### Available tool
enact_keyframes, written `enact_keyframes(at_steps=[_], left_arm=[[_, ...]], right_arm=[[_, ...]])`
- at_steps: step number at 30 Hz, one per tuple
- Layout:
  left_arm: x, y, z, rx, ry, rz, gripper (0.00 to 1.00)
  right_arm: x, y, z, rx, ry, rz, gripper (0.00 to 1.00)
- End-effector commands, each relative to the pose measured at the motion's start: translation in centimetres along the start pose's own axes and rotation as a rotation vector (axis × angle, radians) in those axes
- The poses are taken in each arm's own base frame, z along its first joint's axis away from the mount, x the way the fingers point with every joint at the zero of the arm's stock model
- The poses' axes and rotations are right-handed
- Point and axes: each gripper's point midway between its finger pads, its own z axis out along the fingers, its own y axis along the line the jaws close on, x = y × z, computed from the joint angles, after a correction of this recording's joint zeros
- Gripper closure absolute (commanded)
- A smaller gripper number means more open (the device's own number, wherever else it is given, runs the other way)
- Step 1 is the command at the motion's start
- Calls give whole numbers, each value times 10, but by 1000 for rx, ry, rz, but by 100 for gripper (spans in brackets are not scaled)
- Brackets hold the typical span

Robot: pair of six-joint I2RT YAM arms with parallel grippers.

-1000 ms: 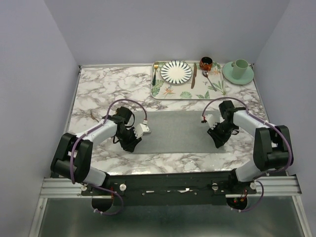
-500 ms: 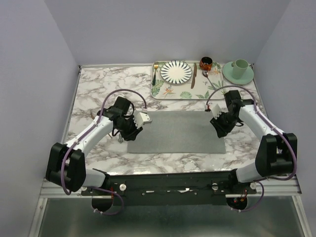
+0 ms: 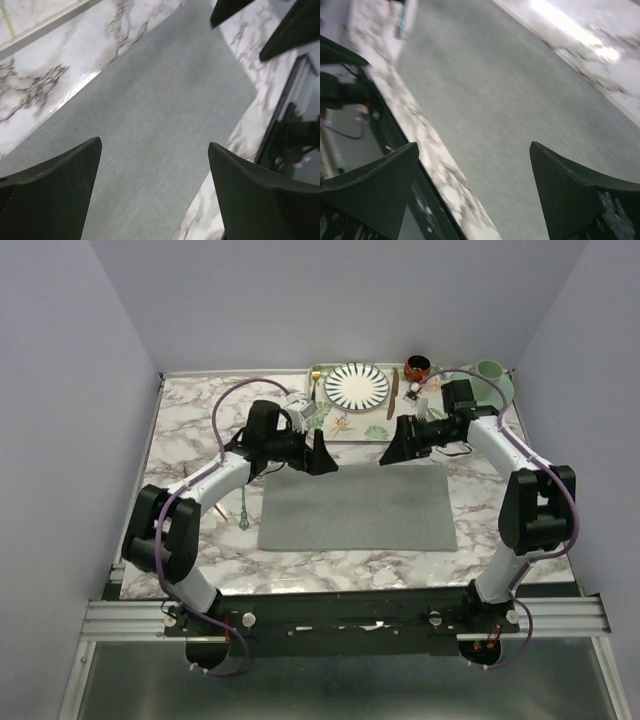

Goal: Fold the napkin into a case and place the utensils inside
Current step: Smooth out the rectangle-folded napkin at the center of the board.

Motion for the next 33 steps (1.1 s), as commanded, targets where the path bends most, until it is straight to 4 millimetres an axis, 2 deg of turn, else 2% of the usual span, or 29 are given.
enact_keyframes(at_steps=[1,2,4,5,7,8,10,11,12,14,17,23,26,28,29,33], left_arm=[[-20,-19,40,194,-84,-330,1],[-9,-9,53,189,-55,-370,1],[-8,-4,63,212,-49,-394,1],[1,6,70,204,-31,-439,1],[2,15,76,213,-40,-460,1],[10,24,82,210,-28,-504,1],[9,42,82,203,-51,-531,1],[12,51,83,195,-54,-552,1],[16,66,82,185,-60,-599,1],[22,78,79,190,-61,-648,1],[27,93,70,192,-78,-691,1],[25,108,51,180,-106,-700,1],[33,118,45,142,-98,-718,1],[40,124,44,126,-91,-741,1],[43,125,45,122,-85,-749,1],[52,132,47,112,-72,-764,1]], right_arm=[[-34,53,39,-318,-70,154,0],[-28,49,56,-341,-29,194,0],[-29,45,68,-370,-5,236,0],[-22,34,79,-370,17,272,0],[-19,21,88,-353,25,275,0],[-17,13,92,-344,27,285,0],[-6,-6,102,-340,48,333,0],[-4,-16,101,-333,41,358,0],[4,-27,105,-335,52,398,0],[14,-43,101,-331,49,462,0],[28,-56,95,-356,48,556,0],[31,-70,85,-295,35,599,0],[39,-78,78,-286,40,655,0],[41,-78,75,-297,44,682,0],[40,-86,66,-299,18,706,0],[35,-94,49,-310,-24,734,0]])
